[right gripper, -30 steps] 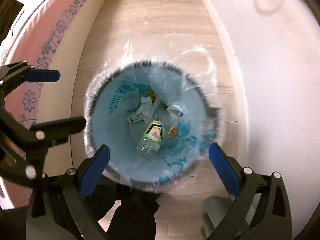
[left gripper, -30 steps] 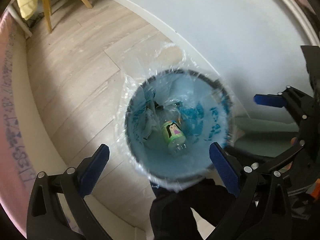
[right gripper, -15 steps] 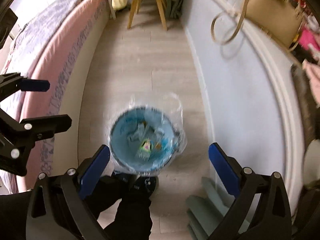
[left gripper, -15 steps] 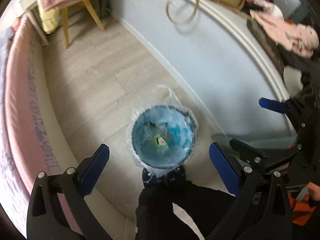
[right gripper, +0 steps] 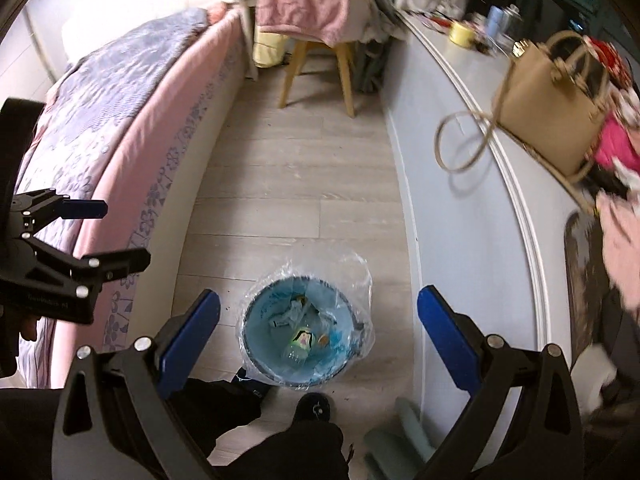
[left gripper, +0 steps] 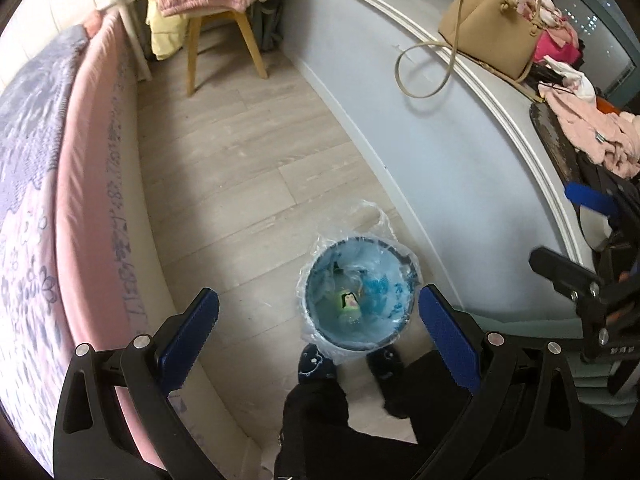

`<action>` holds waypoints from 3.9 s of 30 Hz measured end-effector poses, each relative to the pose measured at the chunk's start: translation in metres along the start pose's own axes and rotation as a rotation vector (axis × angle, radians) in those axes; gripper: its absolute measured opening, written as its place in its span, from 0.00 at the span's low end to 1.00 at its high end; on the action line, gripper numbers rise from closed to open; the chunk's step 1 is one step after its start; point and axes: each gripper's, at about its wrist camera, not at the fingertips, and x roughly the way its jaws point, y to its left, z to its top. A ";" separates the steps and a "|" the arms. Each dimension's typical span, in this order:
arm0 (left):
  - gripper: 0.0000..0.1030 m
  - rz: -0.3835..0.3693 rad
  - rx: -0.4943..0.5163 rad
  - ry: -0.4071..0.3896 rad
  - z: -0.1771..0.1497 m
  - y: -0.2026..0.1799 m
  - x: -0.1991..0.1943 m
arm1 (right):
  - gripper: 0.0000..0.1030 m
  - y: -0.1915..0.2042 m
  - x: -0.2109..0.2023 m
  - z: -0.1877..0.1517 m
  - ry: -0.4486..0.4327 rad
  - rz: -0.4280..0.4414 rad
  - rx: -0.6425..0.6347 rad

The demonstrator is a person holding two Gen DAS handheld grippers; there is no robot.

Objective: Collect trash
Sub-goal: 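Raise both open grippers out of the bin and turn toward the bed, then carry both open grippers along the bed toward the clear plastic sheet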

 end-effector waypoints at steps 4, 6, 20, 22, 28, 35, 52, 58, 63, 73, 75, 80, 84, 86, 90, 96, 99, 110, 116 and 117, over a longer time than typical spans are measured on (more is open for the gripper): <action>0.94 0.035 -0.064 -0.017 -0.005 -0.014 -0.010 | 0.93 -0.004 -0.001 0.009 -0.011 0.045 -0.087; 0.94 0.056 -0.117 -0.024 -0.008 -0.023 -0.013 | 0.93 -0.007 -0.003 0.009 -0.023 0.079 -0.126; 0.94 0.157 -0.638 -0.067 -0.125 -0.047 -0.064 | 0.93 0.018 -0.018 -0.040 -0.004 0.304 -0.535; 0.94 0.190 -0.685 -0.067 -0.151 -0.045 -0.075 | 0.93 0.031 -0.021 -0.047 -0.006 0.337 -0.592; 0.94 0.296 -0.858 -0.102 -0.237 -0.049 -0.107 | 0.93 0.101 -0.035 -0.077 -0.023 0.446 -0.821; 0.94 0.400 -1.133 -0.184 -0.364 -0.065 -0.147 | 0.93 0.198 -0.071 -0.151 -0.027 0.581 -1.135; 0.94 0.696 -1.701 -0.257 -0.691 -0.113 -0.251 | 0.93 0.399 -0.180 -0.349 -0.101 0.777 -1.561; 0.94 0.753 -1.903 -0.257 -0.773 -0.125 -0.272 | 0.93 0.454 -0.212 -0.392 -0.097 0.858 -1.666; 0.94 0.767 -2.003 -0.267 -0.808 -0.110 -0.284 | 0.93 0.505 -0.210 -0.409 -0.074 0.873 -1.705; 0.94 0.783 -1.933 -0.197 -0.846 0.010 -0.333 | 0.93 0.653 -0.213 -0.429 -0.046 0.930 -1.756; 0.94 0.811 -1.919 -0.226 -0.853 0.038 -0.351 | 0.93 0.684 -0.219 -0.428 -0.050 0.962 -1.774; 0.94 0.826 -1.942 -0.247 -0.880 0.090 -0.376 | 0.93 0.743 -0.225 -0.432 -0.077 0.970 -1.822; 0.94 0.822 -1.949 -0.251 -0.911 0.125 -0.395 | 0.93 0.787 -0.234 -0.441 -0.065 0.980 -1.833; 0.94 0.819 -1.951 -0.258 -0.928 0.139 -0.402 | 0.93 0.810 -0.238 -0.449 -0.055 0.981 -1.839; 0.94 0.831 -1.928 -0.263 -0.970 0.174 -0.415 | 0.93 0.861 -0.245 -0.468 -0.075 0.970 -1.845; 0.94 0.791 -1.899 -0.264 -1.047 0.224 -0.440 | 0.93 0.930 -0.262 -0.493 -0.094 0.901 -1.811; 0.94 0.774 -1.820 -0.246 -1.077 0.251 -0.447 | 0.93 0.956 -0.272 -0.501 -0.131 0.902 -1.795; 0.94 0.731 -1.800 -0.211 -1.129 0.350 -0.458 | 0.93 1.053 -0.274 -0.504 -0.112 0.877 -1.762; 0.94 0.742 -1.823 -0.147 -1.141 0.413 -0.459 | 0.93 1.122 -0.243 -0.504 -0.056 0.894 -1.816; 0.94 0.745 -1.842 -0.133 -1.143 0.427 -0.461 | 0.93 1.134 -0.239 -0.504 -0.044 0.899 -1.828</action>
